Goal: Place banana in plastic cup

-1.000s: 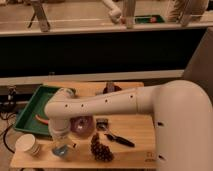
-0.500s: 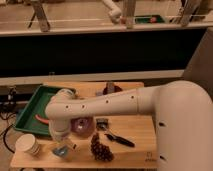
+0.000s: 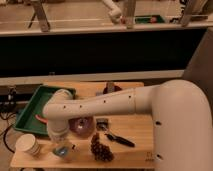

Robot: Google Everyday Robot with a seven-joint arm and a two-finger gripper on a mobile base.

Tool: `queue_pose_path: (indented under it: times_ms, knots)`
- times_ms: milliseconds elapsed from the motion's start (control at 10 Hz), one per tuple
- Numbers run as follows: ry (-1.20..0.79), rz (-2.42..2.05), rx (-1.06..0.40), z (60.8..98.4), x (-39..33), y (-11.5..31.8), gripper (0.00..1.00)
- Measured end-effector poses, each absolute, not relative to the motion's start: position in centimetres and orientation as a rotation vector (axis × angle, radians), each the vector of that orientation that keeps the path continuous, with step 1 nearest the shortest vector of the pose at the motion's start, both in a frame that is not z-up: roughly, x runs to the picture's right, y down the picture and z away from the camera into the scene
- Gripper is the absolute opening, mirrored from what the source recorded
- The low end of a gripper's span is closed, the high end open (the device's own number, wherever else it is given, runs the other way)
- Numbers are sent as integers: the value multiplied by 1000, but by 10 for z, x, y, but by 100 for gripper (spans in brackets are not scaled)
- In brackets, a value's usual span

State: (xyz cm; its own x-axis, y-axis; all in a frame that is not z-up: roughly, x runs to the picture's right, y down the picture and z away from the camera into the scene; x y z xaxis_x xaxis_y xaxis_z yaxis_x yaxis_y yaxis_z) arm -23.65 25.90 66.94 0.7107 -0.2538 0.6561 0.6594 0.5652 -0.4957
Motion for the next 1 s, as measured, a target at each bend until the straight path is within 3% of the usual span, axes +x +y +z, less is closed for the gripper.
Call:
queue_pose_path:
  times_ms: [300, 400, 1000]
  knots:
    - [-573, -613, -812, 666, -252, 262, 74]
    - [-573, -614, -813, 667, -253, 262, 79]
    - [-524, -572, -795, 669, -234, 253, 80]
